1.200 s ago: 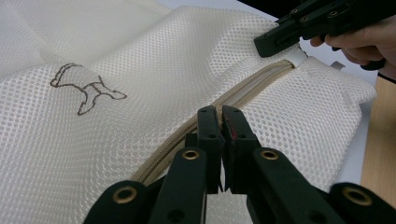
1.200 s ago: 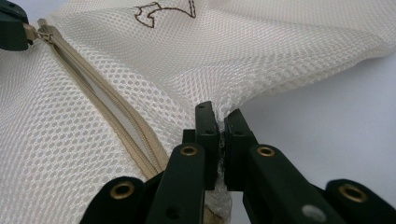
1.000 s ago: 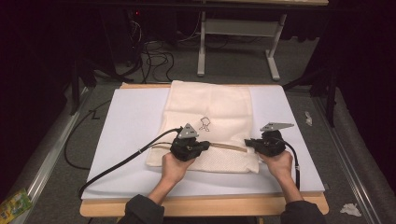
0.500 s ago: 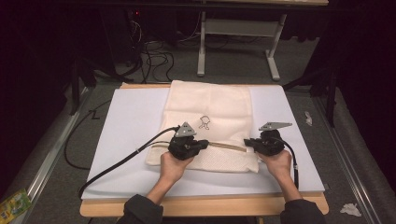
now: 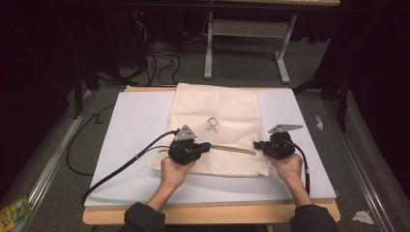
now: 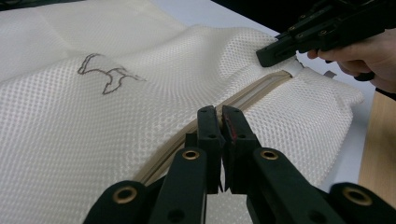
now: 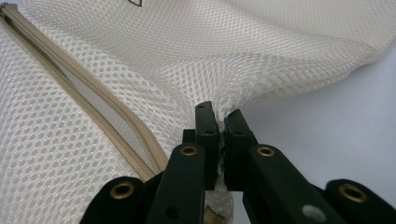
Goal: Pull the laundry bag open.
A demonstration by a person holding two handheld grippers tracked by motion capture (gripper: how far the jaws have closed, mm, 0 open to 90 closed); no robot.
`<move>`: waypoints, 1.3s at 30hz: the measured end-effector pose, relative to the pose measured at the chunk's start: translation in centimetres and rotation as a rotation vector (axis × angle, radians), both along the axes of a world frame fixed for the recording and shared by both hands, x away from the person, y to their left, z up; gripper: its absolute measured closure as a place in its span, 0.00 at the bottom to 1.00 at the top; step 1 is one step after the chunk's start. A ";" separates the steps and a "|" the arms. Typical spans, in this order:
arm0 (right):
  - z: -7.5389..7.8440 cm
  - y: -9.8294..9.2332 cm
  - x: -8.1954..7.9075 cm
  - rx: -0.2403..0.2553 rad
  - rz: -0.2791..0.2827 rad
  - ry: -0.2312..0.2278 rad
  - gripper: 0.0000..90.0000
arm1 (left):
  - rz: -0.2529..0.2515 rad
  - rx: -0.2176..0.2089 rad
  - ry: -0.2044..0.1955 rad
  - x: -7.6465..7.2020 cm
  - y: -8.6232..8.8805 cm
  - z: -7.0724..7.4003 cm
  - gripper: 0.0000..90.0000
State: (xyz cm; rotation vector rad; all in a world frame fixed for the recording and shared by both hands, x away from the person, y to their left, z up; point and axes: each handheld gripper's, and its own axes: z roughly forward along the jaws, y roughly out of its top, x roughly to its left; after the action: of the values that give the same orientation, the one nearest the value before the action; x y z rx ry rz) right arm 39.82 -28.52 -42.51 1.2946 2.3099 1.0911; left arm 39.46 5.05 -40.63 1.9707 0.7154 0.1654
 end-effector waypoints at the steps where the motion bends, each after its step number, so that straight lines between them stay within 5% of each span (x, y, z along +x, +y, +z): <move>1: 0.0 0.1 0.0 -0.001 0.003 0.000 0.98 | 0.007 0.000 0.006 0.1 0.5 -0.3 0.97; 4: 0.1 0.2 0.0 -0.006 0.003 -0.005 0.98 | 0.005 -0.011 0.028 0.3 0.7 -0.5 0.97; 8: 0.2 0.1 -0.1 -0.014 -0.008 -0.008 0.98 | 0.013 0.026 0.010 0.2 1.1 -0.4 0.97; 22: 0.0 0.3 0.0 -0.034 0.002 -0.014 0.98 | 0.032 0.032 0.005 0.2 1.8 -0.2 0.97; 39: 0.1 0.7 0.2 -0.070 0.007 -0.006 0.98 | 0.062 -0.011 0.018 0.3 3.5 -0.2 0.97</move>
State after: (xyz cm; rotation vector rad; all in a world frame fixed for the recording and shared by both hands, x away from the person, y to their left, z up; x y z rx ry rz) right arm 39.99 -27.83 -42.43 1.2569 2.3282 1.0054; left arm 39.81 8.50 -40.80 1.9427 0.7883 0.1806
